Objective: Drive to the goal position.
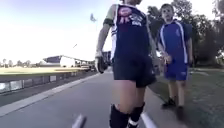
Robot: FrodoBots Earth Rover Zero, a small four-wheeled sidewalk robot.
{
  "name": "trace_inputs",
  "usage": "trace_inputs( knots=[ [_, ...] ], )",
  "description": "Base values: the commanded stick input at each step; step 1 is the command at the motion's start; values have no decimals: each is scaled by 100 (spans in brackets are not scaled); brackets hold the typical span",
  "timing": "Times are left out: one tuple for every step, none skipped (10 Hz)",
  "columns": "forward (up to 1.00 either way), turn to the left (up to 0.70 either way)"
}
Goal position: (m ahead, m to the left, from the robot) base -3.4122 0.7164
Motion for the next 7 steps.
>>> trace_inputs(
  knots=[
    [-2,0],
    [0,0],
    [0,0],
    [0,0],
    [-4,0],
    [-12,0],
    [-1,0]
  ],
)
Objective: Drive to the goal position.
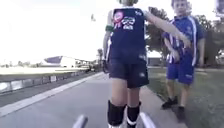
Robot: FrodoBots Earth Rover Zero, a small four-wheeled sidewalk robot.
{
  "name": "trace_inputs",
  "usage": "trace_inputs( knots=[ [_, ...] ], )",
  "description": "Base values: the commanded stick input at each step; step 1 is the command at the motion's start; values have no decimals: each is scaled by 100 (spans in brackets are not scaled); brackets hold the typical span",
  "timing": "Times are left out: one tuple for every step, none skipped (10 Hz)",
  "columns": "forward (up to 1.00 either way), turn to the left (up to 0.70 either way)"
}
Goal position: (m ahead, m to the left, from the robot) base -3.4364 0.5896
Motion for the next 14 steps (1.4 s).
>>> trace_inputs(
  knots=[
    [0,0],
    [0,0],
    [9,0],
    [18,0],
    [15,0],
    [1,0],
    [0,0],
    [0,0],
    [0,0],
    [0,0],
    [0,0],
    [0,0],
    [0,0],
    [0,0]
  ],
)
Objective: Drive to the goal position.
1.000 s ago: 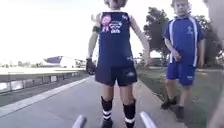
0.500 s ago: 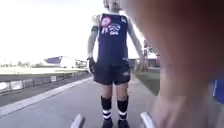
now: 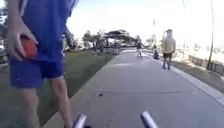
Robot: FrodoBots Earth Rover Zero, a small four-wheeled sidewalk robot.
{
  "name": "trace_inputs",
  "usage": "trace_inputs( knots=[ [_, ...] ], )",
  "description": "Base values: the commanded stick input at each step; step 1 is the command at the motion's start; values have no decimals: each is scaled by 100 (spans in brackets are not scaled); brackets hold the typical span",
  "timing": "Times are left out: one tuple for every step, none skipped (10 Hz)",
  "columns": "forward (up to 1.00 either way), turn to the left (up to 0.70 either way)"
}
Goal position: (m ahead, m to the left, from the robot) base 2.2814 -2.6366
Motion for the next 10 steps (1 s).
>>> trace_inputs(
  knots=[
    [8,0],
    [17,0],
    [33,0],
    [48,0],
    [0,0],
    [0,0],
    [0,0],
    [0,0],
    [2,0],
    [10,0]
  ],
)
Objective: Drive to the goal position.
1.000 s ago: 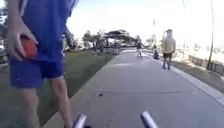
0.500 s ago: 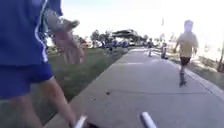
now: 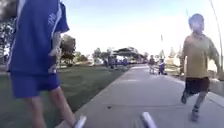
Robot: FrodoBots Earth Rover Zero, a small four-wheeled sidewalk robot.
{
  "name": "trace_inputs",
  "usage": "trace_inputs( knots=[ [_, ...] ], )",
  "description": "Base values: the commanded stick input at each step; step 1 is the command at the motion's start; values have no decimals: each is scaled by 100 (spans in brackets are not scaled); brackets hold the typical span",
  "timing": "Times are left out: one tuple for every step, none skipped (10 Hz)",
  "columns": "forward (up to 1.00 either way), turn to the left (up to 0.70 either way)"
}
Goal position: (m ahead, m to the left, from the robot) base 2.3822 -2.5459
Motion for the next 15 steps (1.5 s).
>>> trace_inputs(
  knots=[
    [11,0],
    [13,0],
    [5,0],
    [13,0],
    [67,0],
    [71,0],
    [72,0],
    [67,-5],
    [65,-19],
    [65,-29],
    [66,-33],
    [70,-35],
    [72,-36],
    [72,-36],
    [72,-36]
  ],
)
